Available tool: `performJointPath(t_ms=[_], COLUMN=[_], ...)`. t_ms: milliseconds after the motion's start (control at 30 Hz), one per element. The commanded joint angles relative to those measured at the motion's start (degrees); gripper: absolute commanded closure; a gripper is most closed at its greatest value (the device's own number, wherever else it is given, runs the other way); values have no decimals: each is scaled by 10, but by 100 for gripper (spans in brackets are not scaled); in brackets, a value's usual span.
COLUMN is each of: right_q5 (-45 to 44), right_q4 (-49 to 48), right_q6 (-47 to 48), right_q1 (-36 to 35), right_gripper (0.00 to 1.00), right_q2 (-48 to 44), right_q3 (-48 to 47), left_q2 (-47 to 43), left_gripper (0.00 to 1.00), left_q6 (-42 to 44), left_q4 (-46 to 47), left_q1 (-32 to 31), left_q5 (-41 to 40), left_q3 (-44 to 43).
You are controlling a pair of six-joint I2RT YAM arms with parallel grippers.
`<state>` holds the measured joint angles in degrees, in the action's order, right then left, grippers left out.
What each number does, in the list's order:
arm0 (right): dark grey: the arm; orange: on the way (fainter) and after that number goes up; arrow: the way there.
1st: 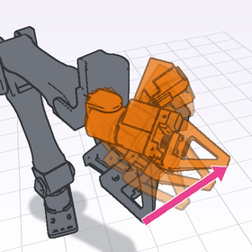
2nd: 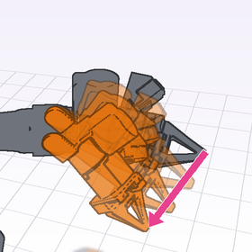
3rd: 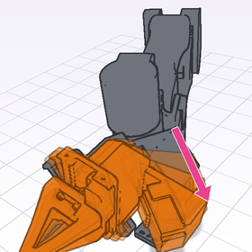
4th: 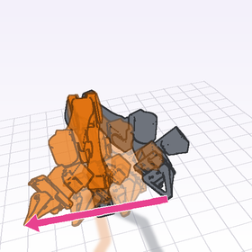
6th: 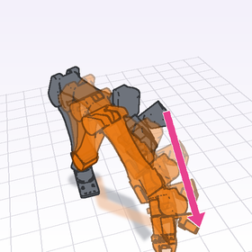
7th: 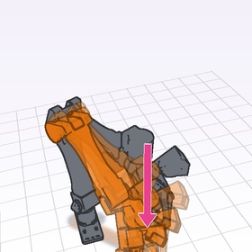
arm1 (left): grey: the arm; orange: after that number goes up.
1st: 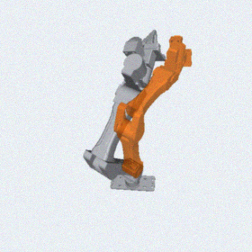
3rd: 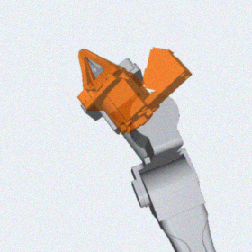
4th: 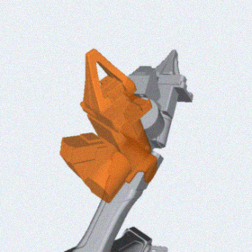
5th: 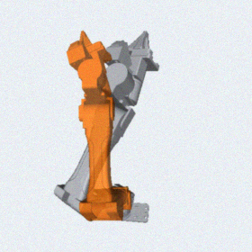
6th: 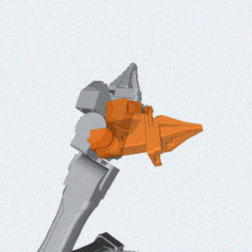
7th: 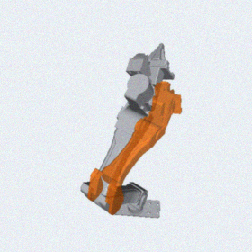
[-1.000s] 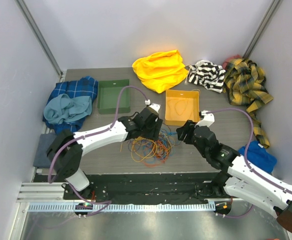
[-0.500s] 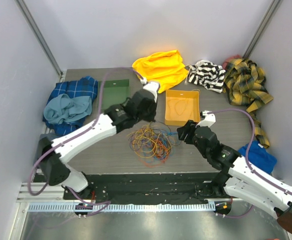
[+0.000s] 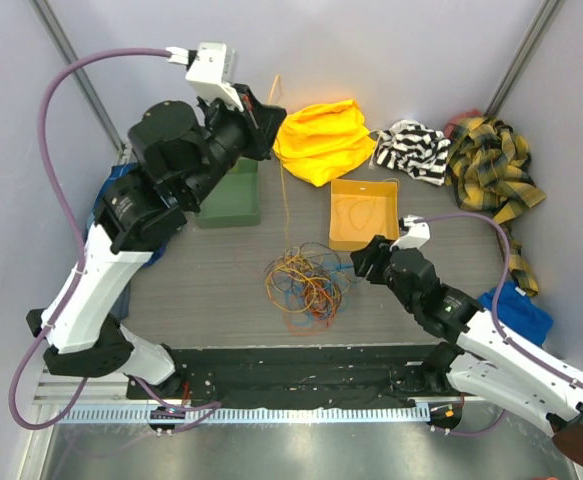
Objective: Untangle the cables
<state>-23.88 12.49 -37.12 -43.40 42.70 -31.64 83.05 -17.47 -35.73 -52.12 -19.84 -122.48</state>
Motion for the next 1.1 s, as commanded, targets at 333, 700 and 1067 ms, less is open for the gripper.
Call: performJointPath(t_ms=[333,700,1067], right_q5=[117,-48,-100], right_q4=[-212,-231,-261], right_q6=[59,173,161], right_q1=[-40,-155,-144], right_gripper=[35,24,23], right_q2=[51,234,370], right_q3=[-38,-146,-198], left_q2=[35,35,9], left_gripper=[100,100,100], left_q6=[19,-5,-27], left_q4=[-28,-38,-41], left_q1=[1,0,0], left_q5=[25,58,88], left_q3=[-54,-39,-5])
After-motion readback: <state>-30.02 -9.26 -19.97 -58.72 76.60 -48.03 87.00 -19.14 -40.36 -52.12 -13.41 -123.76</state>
